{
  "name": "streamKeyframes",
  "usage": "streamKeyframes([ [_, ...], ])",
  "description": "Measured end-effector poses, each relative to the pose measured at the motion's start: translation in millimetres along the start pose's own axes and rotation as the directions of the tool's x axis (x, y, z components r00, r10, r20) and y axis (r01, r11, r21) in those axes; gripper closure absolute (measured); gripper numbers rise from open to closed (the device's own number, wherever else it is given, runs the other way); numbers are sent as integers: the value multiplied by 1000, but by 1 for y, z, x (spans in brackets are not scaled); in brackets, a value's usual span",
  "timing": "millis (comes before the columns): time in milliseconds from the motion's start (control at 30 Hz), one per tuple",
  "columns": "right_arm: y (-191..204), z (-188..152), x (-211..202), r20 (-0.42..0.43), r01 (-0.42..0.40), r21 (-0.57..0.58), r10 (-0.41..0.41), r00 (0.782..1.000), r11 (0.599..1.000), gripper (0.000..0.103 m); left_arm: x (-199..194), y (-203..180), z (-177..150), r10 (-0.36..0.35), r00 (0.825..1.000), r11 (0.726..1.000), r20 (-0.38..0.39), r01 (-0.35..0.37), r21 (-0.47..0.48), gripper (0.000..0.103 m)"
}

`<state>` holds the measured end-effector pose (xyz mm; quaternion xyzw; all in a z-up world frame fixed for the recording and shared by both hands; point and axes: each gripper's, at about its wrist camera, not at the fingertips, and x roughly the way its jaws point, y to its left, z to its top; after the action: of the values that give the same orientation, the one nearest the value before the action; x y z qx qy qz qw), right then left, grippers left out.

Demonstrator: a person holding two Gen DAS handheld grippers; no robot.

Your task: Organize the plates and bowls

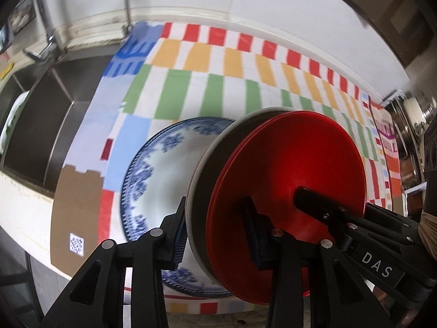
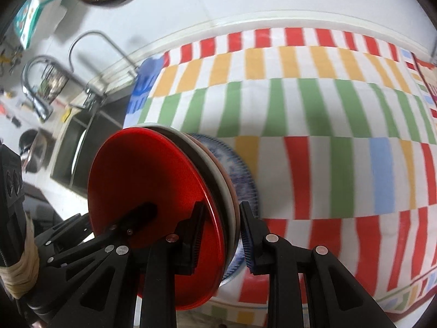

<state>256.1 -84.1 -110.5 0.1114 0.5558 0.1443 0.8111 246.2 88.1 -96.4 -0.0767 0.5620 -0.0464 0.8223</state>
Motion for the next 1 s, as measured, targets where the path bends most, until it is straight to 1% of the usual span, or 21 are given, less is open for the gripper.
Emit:
streamKeyframes([
  [200, 18, -4, 21, -48, -12, -22, 11, 999, 1000, 76, 7, 19, -3, 6, 1000, 1000, -22, -7, -20, 66],
  [367, 25, -6, 31, -67, -6, -17, 5, 998, 1000, 76, 15, 27, -3, 3, 999, 1000, -44, -4, -19, 66],
  [633, 26, -5, 48, -88, 6, 10, -5, 996, 1000, 76, 30, 34, 1, -2, 997, 1000, -77, 1, -9, 66],
  [767, 24, -4, 53, -100, 11, 25, -8, 995, 1000, 76, 33, 35, 3, -3, 997, 1000, -80, 3, -2, 66],
  [1000, 27, -4, 53, -87, 28, 26, -26, 996, 999, 75, 36, 39, 4, -27, 997, 1000, -74, 28, 9, 65],
])
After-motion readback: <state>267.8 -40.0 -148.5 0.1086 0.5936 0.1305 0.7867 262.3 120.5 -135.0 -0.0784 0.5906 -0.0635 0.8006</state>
